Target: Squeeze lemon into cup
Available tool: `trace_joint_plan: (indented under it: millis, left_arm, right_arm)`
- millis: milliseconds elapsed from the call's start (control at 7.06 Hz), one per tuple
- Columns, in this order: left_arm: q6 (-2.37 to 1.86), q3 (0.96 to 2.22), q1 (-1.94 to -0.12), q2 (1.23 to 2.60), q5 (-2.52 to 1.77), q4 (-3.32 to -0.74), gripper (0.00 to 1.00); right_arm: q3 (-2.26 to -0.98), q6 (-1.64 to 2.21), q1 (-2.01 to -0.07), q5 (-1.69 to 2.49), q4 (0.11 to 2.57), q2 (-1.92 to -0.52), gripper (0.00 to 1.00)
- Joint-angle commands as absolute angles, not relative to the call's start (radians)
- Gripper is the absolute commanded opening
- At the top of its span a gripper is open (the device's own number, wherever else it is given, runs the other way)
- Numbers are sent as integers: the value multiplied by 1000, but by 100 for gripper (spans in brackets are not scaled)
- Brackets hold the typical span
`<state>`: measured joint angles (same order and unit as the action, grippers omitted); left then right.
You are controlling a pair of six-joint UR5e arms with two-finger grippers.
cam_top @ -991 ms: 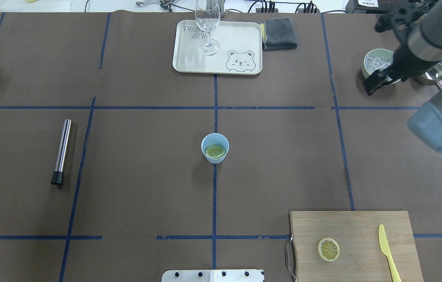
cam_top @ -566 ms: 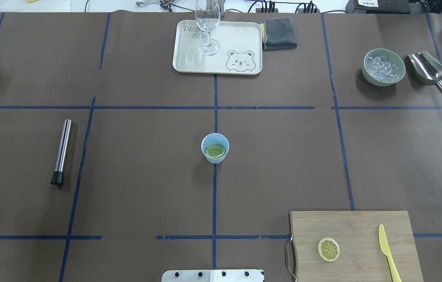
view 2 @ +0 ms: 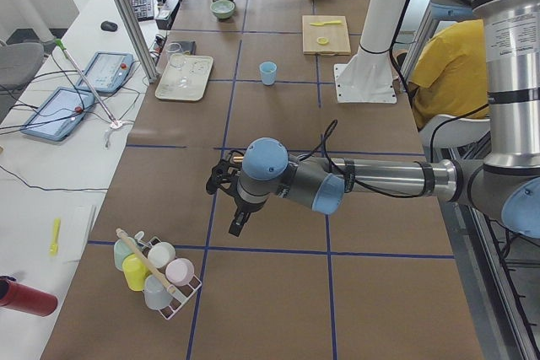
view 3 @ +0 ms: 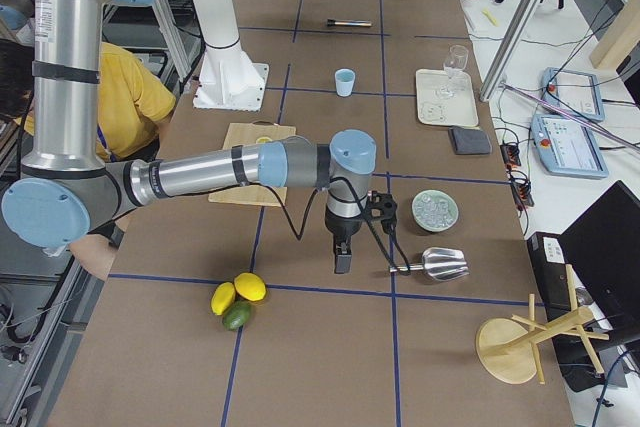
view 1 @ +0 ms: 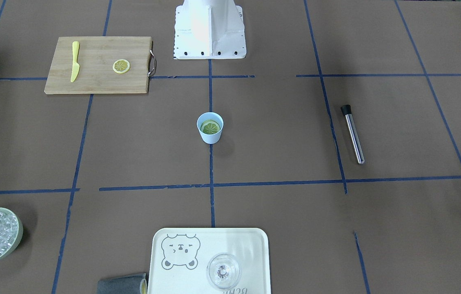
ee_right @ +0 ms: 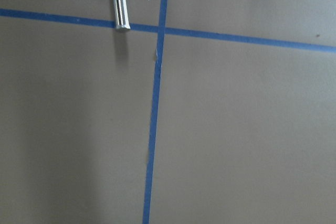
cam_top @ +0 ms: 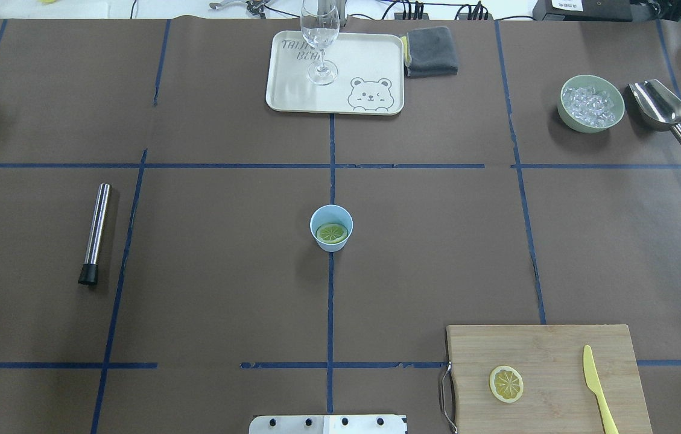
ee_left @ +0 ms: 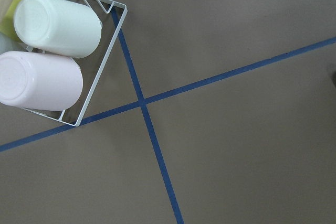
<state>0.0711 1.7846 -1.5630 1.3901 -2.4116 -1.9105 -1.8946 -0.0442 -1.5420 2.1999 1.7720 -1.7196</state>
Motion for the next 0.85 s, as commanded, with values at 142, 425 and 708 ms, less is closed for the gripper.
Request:
trace_joint_plan:
  millis: [142,425,708]
  left_arm:
    - [-80,1785,-1433,1451,-2401,-1910,100]
    - [-214,1790,-1352,1514,-2408,-1911,100]
    - [-369,1792,-1243,1572,-2402,-1913,100]
  right_arm:
    - [-1891,-123,-1621,2252,1772,-1799,100]
    - [-1899,-172,-1631,2253,1764,-1833,100]
    - [-1887,-173,-1632,2282,1680,-1862,100]
